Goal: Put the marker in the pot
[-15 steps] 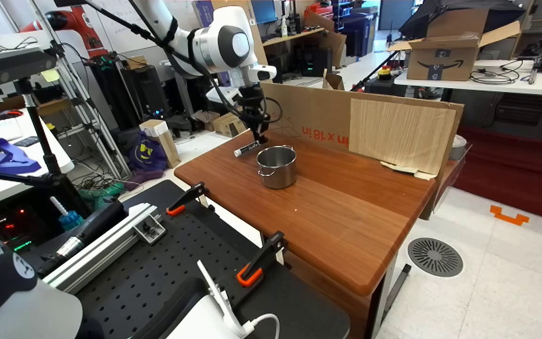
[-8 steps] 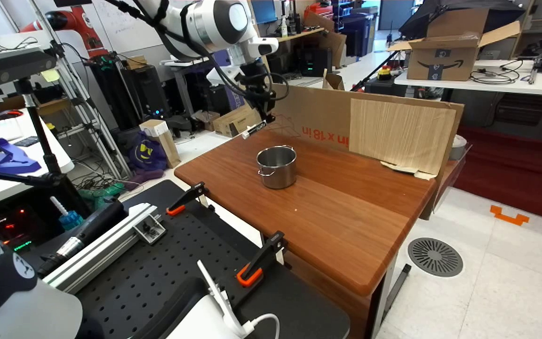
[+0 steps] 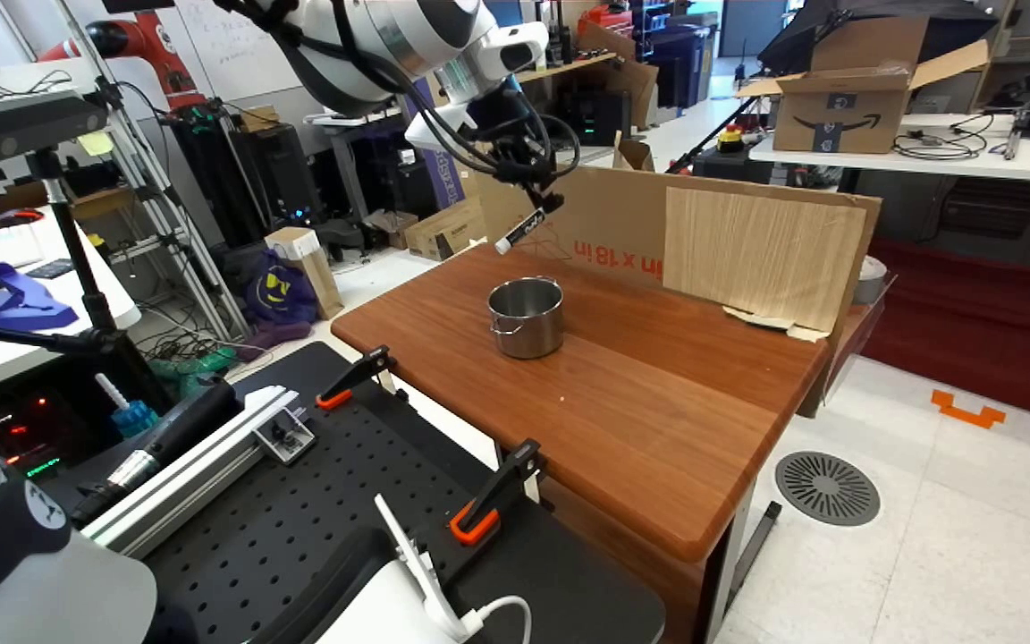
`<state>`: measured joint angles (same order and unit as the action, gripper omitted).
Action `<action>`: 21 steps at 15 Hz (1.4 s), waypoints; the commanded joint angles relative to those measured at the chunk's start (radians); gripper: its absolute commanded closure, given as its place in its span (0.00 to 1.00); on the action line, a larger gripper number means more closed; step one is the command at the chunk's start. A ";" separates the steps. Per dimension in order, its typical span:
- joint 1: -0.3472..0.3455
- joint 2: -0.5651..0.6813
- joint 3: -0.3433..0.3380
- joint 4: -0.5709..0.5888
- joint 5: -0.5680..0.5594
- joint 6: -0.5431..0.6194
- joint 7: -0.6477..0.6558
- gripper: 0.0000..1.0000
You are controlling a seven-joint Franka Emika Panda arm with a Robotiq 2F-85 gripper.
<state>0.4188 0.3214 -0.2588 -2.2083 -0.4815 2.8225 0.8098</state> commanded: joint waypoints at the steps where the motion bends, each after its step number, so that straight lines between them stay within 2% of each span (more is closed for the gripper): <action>1: 0.081 -0.061 -0.128 -0.079 -0.180 0.063 0.198 0.95; 5: 0.150 -0.078 -0.241 -0.111 -0.424 0.067 0.448 0.95; 10: 0.203 -0.076 -0.285 -0.139 -0.634 0.050 0.686 0.95; 15: 0.211 -0.075 -0.288 -0.170 -0.747 0.039 0.823 0.95; 21: 0.207 -0.054 -0.303 -0.175 -0.824 0.041 0.912 0.95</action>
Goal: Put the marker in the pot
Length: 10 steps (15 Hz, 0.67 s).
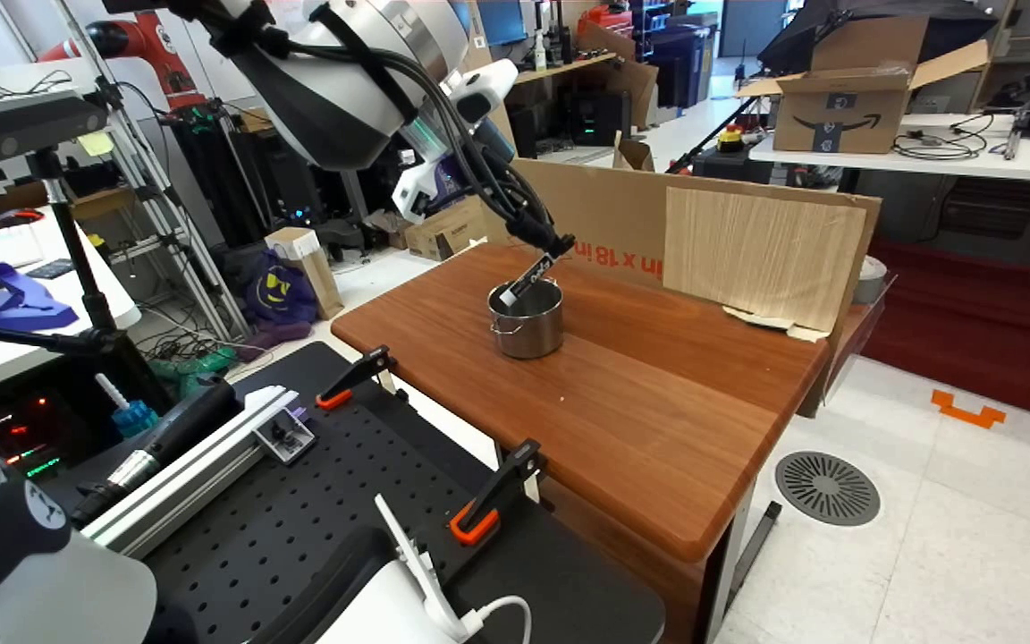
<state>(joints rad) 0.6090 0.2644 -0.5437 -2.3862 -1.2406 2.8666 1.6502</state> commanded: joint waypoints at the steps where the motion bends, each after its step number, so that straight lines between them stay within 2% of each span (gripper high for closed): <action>1: 0.017 0.006 -0.017 0.004 -0.075 -0.003 0.082 0.95; 5: 0.013 0.023 -0.014 0.011 -0.116 -0.007 0.134 0.95; 10: 0.003 0.066 -0.006 0.018 -0.101 -0.004 0.134 0.95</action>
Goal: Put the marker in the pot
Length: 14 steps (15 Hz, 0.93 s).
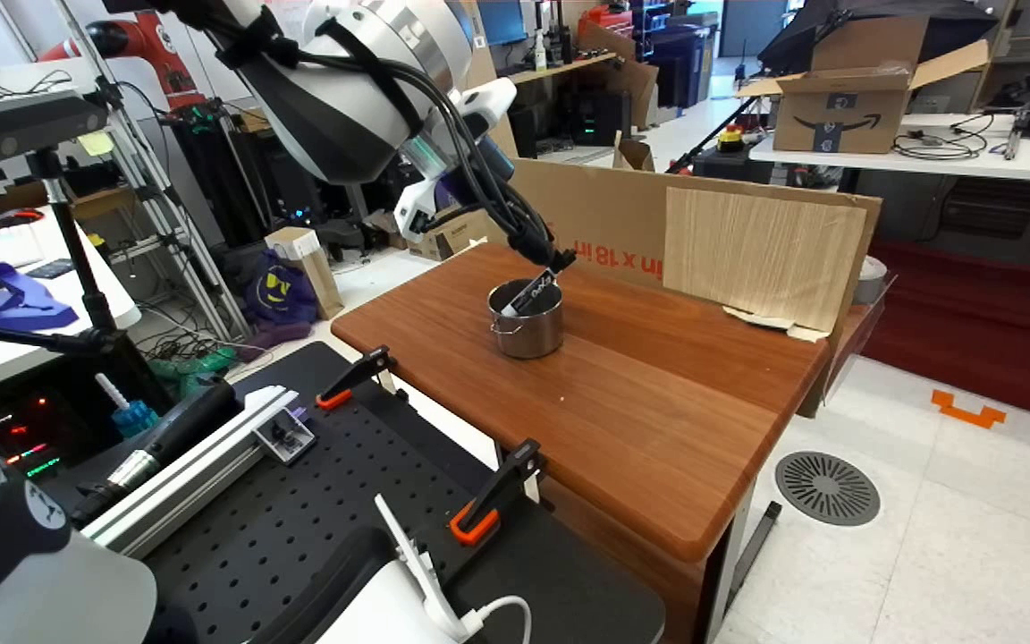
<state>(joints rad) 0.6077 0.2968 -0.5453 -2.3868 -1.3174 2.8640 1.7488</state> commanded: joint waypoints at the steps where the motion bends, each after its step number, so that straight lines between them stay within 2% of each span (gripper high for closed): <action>1: 0.005 0.040 -0.005 0.018 -0.023 -0.002 0.036 0.95; 2: 0.006 0.043 -0.006 0.019 -0.024 -0.003 0.041 0.95; 3: 0.005 0.047 -0.006 0.020 -0.020 -0.002 0.042 0.82; 4: 0.003 0.048 -0.005 0.020 -0.014 -0.001 0.039 0.56; 5: 0.004 0.050 -0.005 0.023 -0.013 -0.002 0.041 0.55; 12: 0.005 0.034 -0.008 0.026 -0.020 0.000 0.052 0.06; 13: 0.006 0.029 -0.009 0.025 -0.021 -0.001 0.053 0.01; 14: 0.009 0.013 -0.011 0.018 -0.028 -0.001 0.054 0.00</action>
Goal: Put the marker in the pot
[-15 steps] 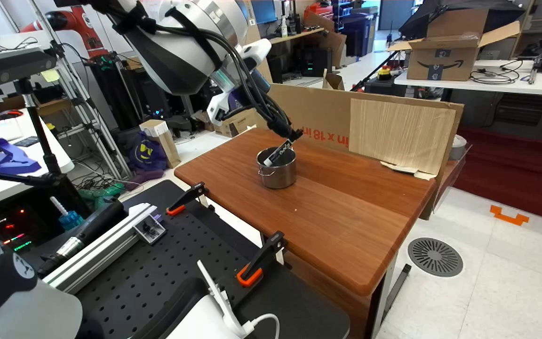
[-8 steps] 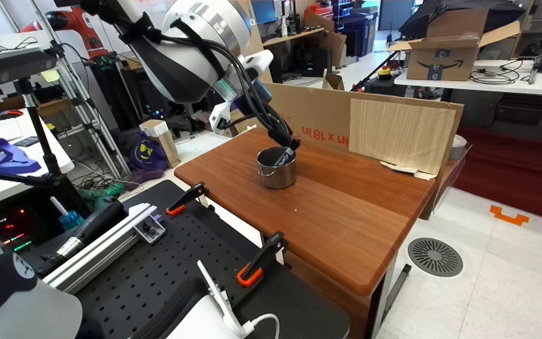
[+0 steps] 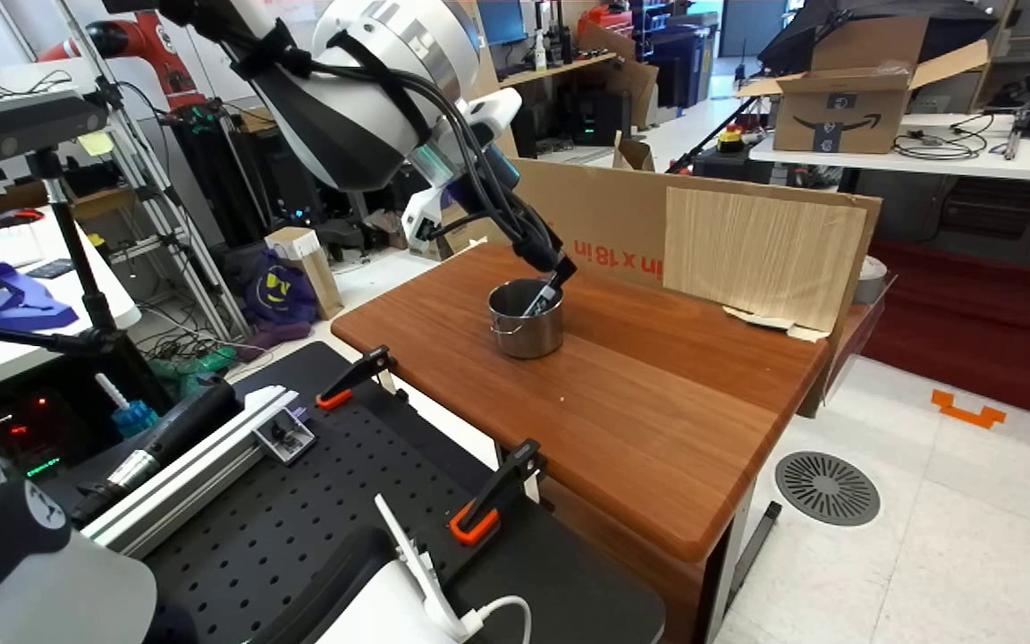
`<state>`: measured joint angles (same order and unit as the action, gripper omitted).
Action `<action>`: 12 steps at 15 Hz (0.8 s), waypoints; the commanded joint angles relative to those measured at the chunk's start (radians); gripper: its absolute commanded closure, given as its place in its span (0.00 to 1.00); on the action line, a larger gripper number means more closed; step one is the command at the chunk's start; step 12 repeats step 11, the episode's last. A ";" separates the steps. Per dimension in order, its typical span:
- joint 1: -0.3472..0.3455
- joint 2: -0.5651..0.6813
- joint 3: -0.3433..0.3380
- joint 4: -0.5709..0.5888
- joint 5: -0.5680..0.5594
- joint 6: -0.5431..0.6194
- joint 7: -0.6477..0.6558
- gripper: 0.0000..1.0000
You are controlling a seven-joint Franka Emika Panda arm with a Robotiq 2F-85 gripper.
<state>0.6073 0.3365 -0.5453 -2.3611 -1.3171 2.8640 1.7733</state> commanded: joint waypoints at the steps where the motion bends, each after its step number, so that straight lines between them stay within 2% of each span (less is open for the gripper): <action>1: 0.012 -0.038 -0.013 -0.011 -0.034 -0.003 0.033 0.00; 5: 0.016 -0.135 -0.021 -0.046 -0.052 -0.018 0.031 0.00; 6: 0.001 -0.075 -0.005 -0.009 -0.012 0.000 0.004 0.00; 12: 0.001 -0.116 -0.009 -0.038 -0.019 -0.001 0.004 0.00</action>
